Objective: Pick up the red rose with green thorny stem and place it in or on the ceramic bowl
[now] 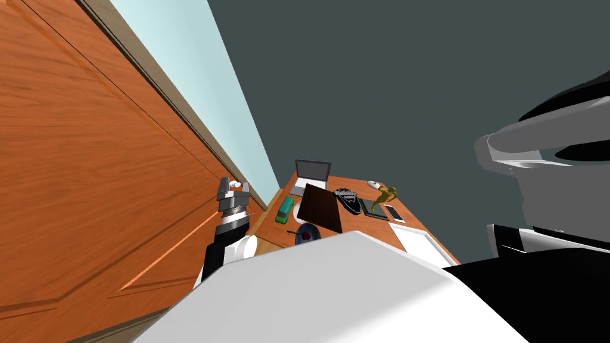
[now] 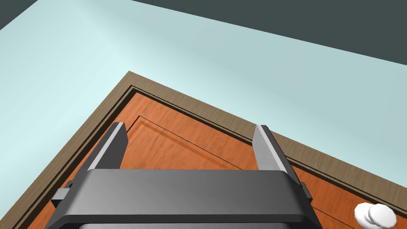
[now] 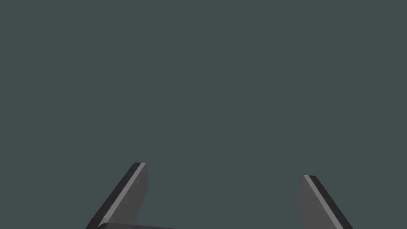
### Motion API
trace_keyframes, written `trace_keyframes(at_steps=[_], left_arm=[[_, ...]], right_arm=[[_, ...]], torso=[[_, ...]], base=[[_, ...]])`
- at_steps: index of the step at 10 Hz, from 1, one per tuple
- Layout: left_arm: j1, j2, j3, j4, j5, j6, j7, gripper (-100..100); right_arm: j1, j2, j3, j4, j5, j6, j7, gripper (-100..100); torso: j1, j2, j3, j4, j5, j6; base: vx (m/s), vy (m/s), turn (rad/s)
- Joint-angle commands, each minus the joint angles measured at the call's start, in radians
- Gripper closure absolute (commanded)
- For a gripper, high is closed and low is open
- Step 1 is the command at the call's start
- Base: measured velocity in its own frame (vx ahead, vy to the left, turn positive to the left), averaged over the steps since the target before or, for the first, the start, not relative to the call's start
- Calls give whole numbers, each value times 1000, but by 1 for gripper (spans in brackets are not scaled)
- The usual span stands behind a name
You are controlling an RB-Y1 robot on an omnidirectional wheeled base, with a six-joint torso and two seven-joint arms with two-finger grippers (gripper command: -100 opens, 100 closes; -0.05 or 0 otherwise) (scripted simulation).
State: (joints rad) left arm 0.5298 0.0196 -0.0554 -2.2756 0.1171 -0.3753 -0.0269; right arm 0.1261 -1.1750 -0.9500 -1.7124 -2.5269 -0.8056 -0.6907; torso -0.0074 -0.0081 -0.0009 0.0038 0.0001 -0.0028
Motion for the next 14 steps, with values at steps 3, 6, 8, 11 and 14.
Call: trace_keyframes(at_steps=[3,6,8,11,14], left_arm=[[0,0,0,0,0,0,0,0],[0,0,0,0,0,0,0,0],[-1,0,0,0,0,0,0,0],[-1,0,0,0,0,0,0,0],[-1,0,0,0,0,0,0,0]], right_arm=[[-108,64,-109,62,113,-119,-67,-100],[-195,64,-166,62,198,-129,-67,-100],[-195,64,-166,62,216,-129,-67,-100],[-205,34,-190,71,168,-155,-57,-100],[-218,-2,-220,78,109,-189,-42,-100]], torso=[[6,-13,4,2,1,0],[30,-69,17,4,1,1],[43,-115,24,3,1,-1],[47,-148,29,3,1,-1],[47,-139,34,5,0,0]], base=[[61,26,-269],[124,60,-503],[79,18,-32],[-89,-53,-43],[-229,-78,-62]])
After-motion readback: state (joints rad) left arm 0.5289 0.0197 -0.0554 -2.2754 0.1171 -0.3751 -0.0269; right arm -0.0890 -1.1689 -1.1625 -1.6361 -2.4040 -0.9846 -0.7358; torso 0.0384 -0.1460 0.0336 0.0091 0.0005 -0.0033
